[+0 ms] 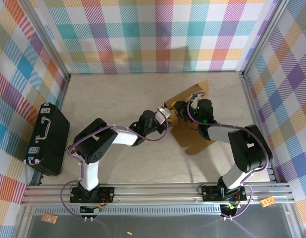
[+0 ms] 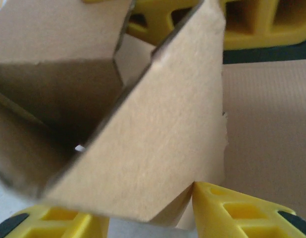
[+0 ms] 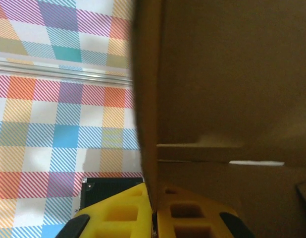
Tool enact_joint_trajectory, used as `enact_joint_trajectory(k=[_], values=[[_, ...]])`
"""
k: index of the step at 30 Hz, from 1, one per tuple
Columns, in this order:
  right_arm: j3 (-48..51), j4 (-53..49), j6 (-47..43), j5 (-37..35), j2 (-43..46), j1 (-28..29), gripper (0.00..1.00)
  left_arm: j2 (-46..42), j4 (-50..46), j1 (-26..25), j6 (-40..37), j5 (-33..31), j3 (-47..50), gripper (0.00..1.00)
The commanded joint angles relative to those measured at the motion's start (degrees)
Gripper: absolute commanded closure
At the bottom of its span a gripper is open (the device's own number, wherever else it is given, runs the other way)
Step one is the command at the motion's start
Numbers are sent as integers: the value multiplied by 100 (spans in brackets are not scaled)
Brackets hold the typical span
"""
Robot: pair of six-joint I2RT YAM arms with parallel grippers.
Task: Fold the paper box
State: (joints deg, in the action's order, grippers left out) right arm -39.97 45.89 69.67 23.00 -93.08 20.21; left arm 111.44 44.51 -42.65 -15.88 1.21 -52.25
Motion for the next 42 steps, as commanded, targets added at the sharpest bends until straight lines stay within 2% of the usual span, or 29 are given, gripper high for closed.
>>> enact_joint_trajectory(k=[1,4,9,13,16,21,24,26,29,31,33,34,38,42], values=[[46,-330,-7,-41,268,17,91,164,502,-106,-34,-825,-125,56],[149,-485,70,-200,509,18,92,339,820,-269,-218,-1490,-196,51],[99,-618,302,-258,578,19,94,682,1611,-305,18,-1358,-268,48],[99,-684,454,-260,545,18,95,939,1644,-315,-7,-1157,-571,51],[100,-704,539,-297,556,18,96,1111,2128,-316,15,-1386,-619,63],[6,-931,615,-353,646,36,96,1261,2951,-334,15,-1729,-556,94],[-14,-1150,669,-425,710,36,95,1284,3152,-336,-22,-1744,-507,100],[-18,-1226,708,-446,751,49,93,1236,3134,-331,-21,-1698,-451,100],[-32,-1378,843,-500,810,95,87,1132,3090,-344,46,-1612,-240,100],[-68,-1595,836,-618,927,132,74,1004,3053,-341,153,-1599,7,100],[-249,-2308,655,-907,1178,188,55,815,3014,-341,272,-1480,331,100],[-348,-2615,524,-1054,1317,209,50,713,2949,-340,322,-1375,495,100],[-579,-3329,226,-1635,1737,240,39,252,2550,-379,502,-1089,928,100],[-662,-3470,111,-2042,1740,243,36,-360,1232,-390,694,-948,911,100]])
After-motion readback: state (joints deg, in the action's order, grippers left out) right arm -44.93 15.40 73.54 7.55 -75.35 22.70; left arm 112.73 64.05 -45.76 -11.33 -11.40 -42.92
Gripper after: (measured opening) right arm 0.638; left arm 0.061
